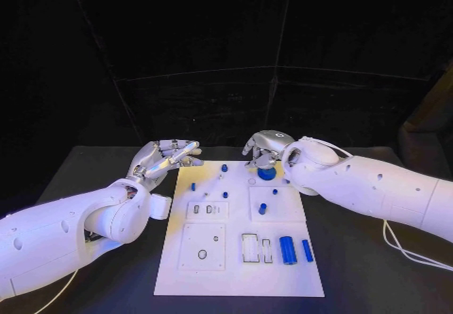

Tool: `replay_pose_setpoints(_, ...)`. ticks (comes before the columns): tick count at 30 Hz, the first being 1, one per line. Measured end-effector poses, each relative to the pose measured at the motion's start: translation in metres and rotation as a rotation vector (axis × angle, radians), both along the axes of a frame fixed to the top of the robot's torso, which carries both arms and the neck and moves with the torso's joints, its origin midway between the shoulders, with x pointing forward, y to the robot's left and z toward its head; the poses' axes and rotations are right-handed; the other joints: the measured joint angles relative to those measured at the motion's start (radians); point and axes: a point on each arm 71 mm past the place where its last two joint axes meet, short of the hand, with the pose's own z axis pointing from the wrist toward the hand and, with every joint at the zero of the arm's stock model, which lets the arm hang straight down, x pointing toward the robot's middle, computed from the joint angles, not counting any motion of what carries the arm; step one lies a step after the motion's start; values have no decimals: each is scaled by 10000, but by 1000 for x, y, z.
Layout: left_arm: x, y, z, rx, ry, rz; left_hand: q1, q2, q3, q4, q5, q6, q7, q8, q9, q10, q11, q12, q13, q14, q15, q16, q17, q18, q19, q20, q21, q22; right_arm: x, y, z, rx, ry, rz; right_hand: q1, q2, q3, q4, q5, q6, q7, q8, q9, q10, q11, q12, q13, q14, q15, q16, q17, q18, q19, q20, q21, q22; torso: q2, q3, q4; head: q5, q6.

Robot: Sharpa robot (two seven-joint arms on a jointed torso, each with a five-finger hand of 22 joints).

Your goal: Assemble the parts on the task board

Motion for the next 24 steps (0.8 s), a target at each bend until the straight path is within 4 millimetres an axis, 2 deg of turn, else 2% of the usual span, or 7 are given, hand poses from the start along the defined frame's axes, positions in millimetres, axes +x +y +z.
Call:
replay_pose_setpoints(2,0,0,0,5,3,7,0,0,0,0,0,0,0,0,0,0,0,0,0,0,0,0,0,0,0,0,0,0,-2,-14,1,220,214,-261,42,-114,-407,397,136,-60,-74,51,-35,-324,-38,1591,1463,-14,-84,338,529,-172,127,-133,173,335,-2,0,-21,-11,14)
replay_pose_setpoints(6,1,1,0,7,8,6,0,0,0,0,0,0,0,0,0,0,0,0,1,0,0,0,-1,0,0,0,0,0,-4,-36,0,553,700,-816,-23,-100,-1117,1201,223,-551,88,122,-79,-295,28,5700,5802,4,55,1069,1749,-241,573,20,546,1136,-5,4,-51,-27,44)
replay_pose_setpoints(7,1,2,-1,12,10,14,0,0,0,0,0,0,0,0,0,0,0,0,1,0,0,0,-1,0,0,0,0,-1,-5,-40,0,614,853,-953,-23,-99,-1235,1318,223,-601,112,166,-79,-196,118,6436,6636,-1,93,1214,2014,-399,687,36,619,1267,-5,3,-51,-33,48)
replay_pose_setpoints(10,1,2,-1,18,16,18,0,0,0,0,0,0,0,0,1,35,35,0,1,0,0,0,8,0,0,0,0,-9,-5,-49,-2,666,1198,-1226,41,-163,-1587,1671,223,-847,188,249,-78,289,199,8044,8511,-2,165,1554,2364,-394,877,147,784,1352,-5,3,-50,-70,63)
replay_pose_setpoints(13,2,2,-1,15,21,4,0,0,0,0,0,0,0,0,1,35,35,0,1,0,0,0,8,0,0,0,0,-9,-5,-55,-4,617,1583,-1457,134,-257,-1864,1947,223,-1021,275,319,-79,554,290,8896,9534,4,208,1727,2385,-408,1063,226,916,1353,-2,2,-42,-98,74)
replay_pose_setpoints(14,2,2,-1,15,22,2,0,0,0,0,0,0,0,0,1,35,35,0,1,0,0,0,8,0,0,0,0,-9,-4,-56,-5,592,1692,-1504,178,-294,-1910,1993,223,-1036,276,318,-78,617,288,9031,9698,-14,249,1750,2384,-553,1098,199,956,1352,0,2,-39,-105,74)
replay_pose_setpoints(24,3,2,-2,23,45,-4,1,-1,1,1,0,0,0,0,1,36,35,0,2,0,0,0,7,0,0,0,0,-8,-2,-60,-12,269,2485,-1750,677,-163,-1996,2079,363,-1138,258,515,-78,719,324,9450,10310,-15,249,1845,2383,-550,1152,221,1107,1351,16,-2,-17,-144,48)
